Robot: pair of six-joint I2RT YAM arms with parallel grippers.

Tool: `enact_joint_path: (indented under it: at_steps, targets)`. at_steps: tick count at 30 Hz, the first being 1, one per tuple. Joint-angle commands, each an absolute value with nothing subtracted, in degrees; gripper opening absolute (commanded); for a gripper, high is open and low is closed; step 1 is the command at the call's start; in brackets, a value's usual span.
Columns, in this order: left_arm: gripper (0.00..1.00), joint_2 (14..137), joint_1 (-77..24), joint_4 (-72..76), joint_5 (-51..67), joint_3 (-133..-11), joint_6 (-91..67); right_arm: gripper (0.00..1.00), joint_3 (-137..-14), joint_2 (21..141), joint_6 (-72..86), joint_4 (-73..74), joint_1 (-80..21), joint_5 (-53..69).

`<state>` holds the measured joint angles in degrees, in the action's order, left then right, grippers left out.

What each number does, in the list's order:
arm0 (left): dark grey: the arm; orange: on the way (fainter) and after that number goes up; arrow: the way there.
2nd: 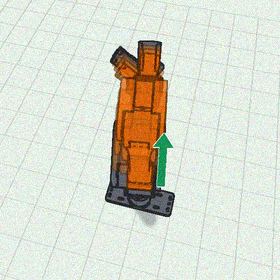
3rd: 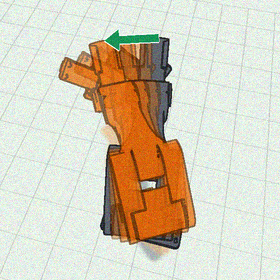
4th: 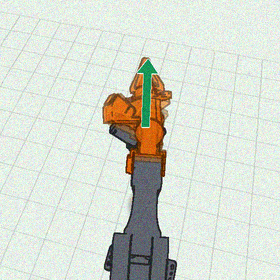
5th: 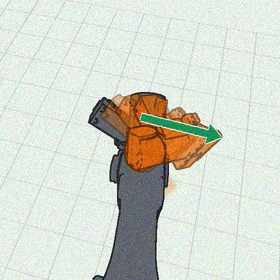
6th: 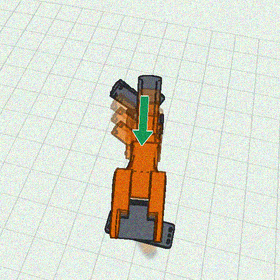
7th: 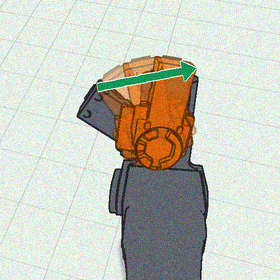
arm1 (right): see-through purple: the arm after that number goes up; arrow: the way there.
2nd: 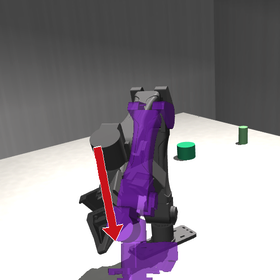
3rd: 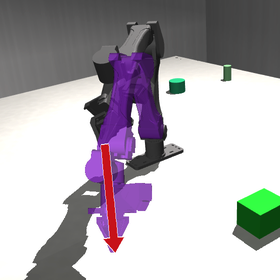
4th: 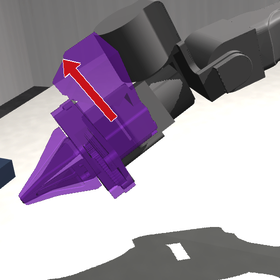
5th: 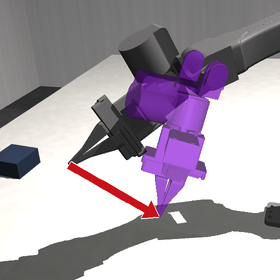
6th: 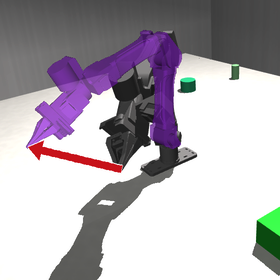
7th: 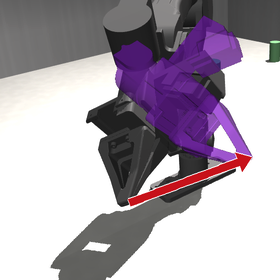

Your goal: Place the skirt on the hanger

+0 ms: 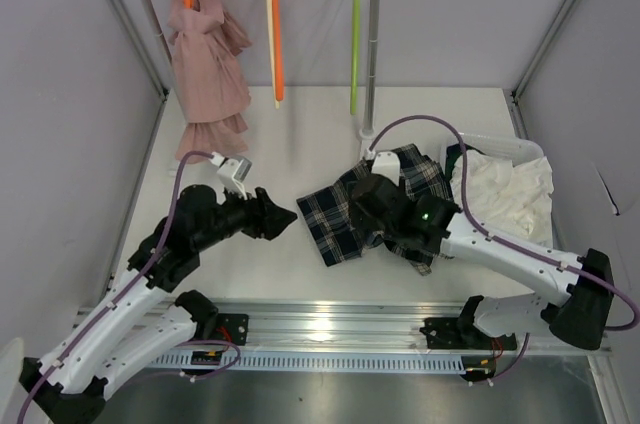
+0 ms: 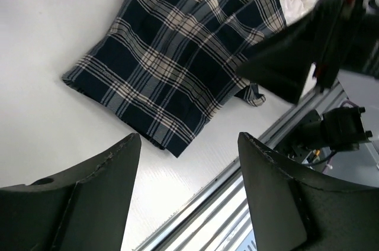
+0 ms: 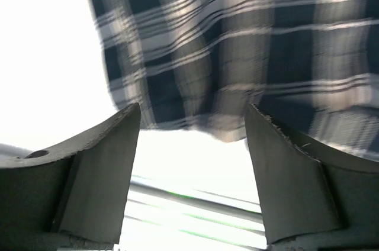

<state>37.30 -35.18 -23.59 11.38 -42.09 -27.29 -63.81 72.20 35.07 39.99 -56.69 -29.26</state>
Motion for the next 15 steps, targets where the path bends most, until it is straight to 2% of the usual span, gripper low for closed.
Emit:
enact_joint_path:
  at_steps: [1, 7, 15]
  targets:
    - [0.73, 34.5, -35.5, -23.0, 6.4, -43.2, -29.4, 0.74, -63.0, 74.3, 38.3, 37.0, -61.9, -33.0]
    - [0.75, 30.3, -35.5, -27.0, -2.9, -46.8, -30.8, 0.73, -64.0, 85.7, 37.4, 29.8, -65.8, -29.0]
    - [0.76, 29.6, -35.5, -30.5, -5.1, -49.0, -29.3, 0.73, -65.7, 97.3, 36.4, 24.3, -67.0, -23.8]
